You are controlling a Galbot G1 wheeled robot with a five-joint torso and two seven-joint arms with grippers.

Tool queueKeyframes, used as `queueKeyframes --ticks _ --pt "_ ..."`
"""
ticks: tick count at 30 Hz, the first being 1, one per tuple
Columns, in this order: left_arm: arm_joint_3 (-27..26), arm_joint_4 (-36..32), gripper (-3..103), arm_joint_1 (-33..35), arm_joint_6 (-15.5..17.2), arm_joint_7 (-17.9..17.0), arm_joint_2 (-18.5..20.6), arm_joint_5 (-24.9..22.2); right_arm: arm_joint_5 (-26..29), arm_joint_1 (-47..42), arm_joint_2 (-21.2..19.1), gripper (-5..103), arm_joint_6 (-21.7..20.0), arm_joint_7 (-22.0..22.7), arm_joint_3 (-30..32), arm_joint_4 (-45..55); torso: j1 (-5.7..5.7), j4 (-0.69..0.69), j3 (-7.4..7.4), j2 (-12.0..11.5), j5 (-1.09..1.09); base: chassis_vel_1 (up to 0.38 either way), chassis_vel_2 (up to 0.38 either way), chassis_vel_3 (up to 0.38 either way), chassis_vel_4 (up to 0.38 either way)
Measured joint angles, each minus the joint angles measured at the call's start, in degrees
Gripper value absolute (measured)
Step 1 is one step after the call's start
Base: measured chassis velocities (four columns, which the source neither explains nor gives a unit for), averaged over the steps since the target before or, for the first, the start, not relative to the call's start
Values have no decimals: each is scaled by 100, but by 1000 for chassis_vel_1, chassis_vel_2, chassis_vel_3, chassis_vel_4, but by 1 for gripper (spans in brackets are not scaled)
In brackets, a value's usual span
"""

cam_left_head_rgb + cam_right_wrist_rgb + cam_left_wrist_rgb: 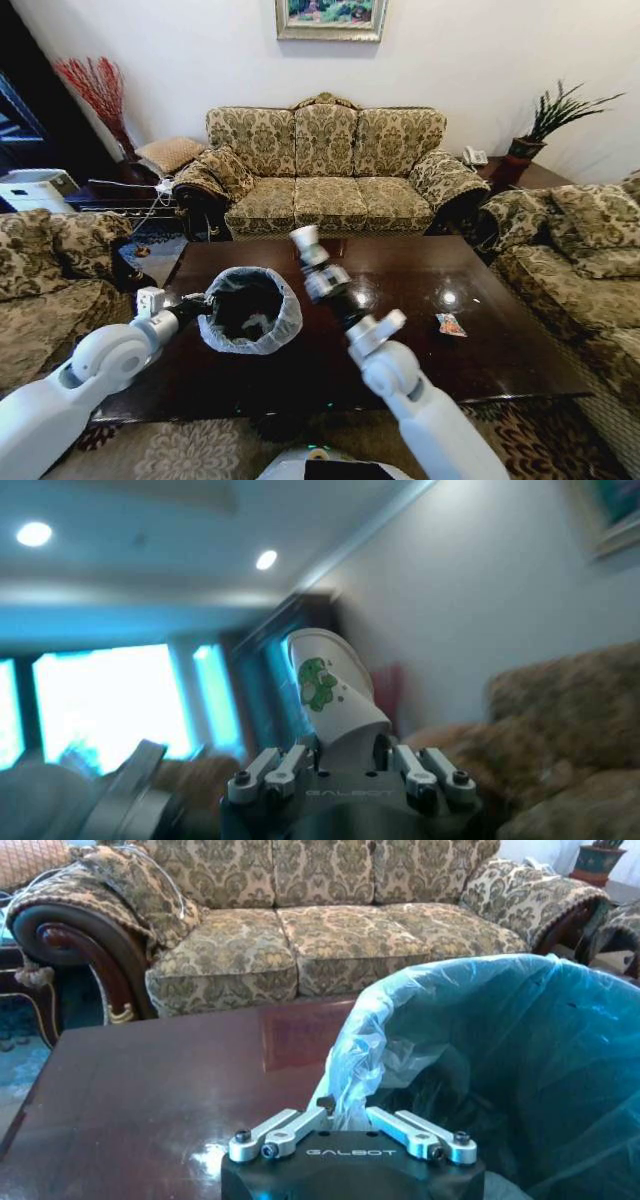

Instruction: Move to the front of the table and place the trash on the table into the trash bin.

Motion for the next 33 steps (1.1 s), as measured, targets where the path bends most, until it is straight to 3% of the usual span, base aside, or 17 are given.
queueKeyframes --ticks 9,10,16,19,23,26,29,33 --pt "-25 -143 1 30 34 -26 -67 -12 -299 293 203 27 -501 176 -524 -358 0 0 0 0 -1 0 0 0 0" --pt "-26 -143 1 34 38 -29 -61 -13 -323 286 219 38 -527 208 -516 -377 0 0 0 0 0 0 0 0 0" --pt "-21 -156 1 56 53 -32 -68 -13 -361 203 221 54 -531 234 -453 -375 0 -1 0 0 0 0 0 0 0" --pt "-16 -179 1 65 60 -30 -72 -12 -381 154 212 70 -488 222 -427 -338 0 0 0 0 0 0 0 0 0" --pt "-40 -181 1 83 62 -31 -72 -13 -383 101 195 82 -406 194 -366 -266 0 -1 0 0 0 0 0 0 0" --pt "-67 -187 1 104 62 -27 -74 -14 -448 -9 153 96 -266 162 -228 -136 0 -1 0 0 0 0 0 0 0" --pt "-70 -186 1 111 73 -28 -81 -15 -568 -162 158 99 -50 192 -22 8 0 0 0 0 1 0 0 0 0" --pt "-98 -136 1 128 77 -32 -95 -12 -713 -569 179 100 114 624 529 356 0 0 0 0 1 0 0 0 0"
